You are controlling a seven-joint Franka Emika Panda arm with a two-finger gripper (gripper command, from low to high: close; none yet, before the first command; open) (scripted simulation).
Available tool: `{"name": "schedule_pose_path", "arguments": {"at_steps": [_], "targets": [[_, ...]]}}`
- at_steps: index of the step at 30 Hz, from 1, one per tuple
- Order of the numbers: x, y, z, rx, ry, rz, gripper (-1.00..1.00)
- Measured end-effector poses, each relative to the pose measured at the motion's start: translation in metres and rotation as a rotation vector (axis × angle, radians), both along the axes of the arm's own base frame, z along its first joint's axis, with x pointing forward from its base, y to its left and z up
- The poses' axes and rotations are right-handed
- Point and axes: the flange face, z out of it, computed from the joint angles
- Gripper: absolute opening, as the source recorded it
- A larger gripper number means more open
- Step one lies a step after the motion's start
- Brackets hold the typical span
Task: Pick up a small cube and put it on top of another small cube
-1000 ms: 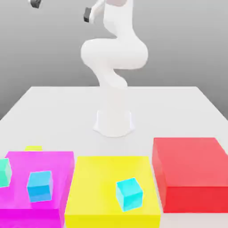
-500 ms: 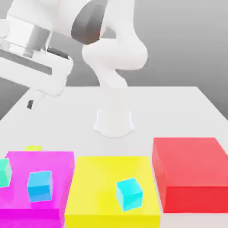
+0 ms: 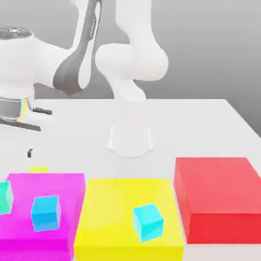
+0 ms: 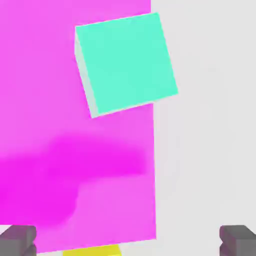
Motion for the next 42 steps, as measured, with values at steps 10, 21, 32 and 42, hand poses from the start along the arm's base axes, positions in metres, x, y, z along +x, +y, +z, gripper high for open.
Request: {"name": "schedule_pose_path", "arguments": {"at_steps": [10, 21, 32, 42], "targets": [[-0.067, -0.011, -0.058, 0.148, -0.006, -0.008, 0.0], [-0.066, -0.015, -0.085, 0.163, -0.042, -0.001, 0.0], [-0.074, -0.009, -0.132, 0.172, -0.022, 0.002, -1.0], [-0.069, -0.013, -0.114, 0.169, -0.034, -0.001, -1.0]]}}
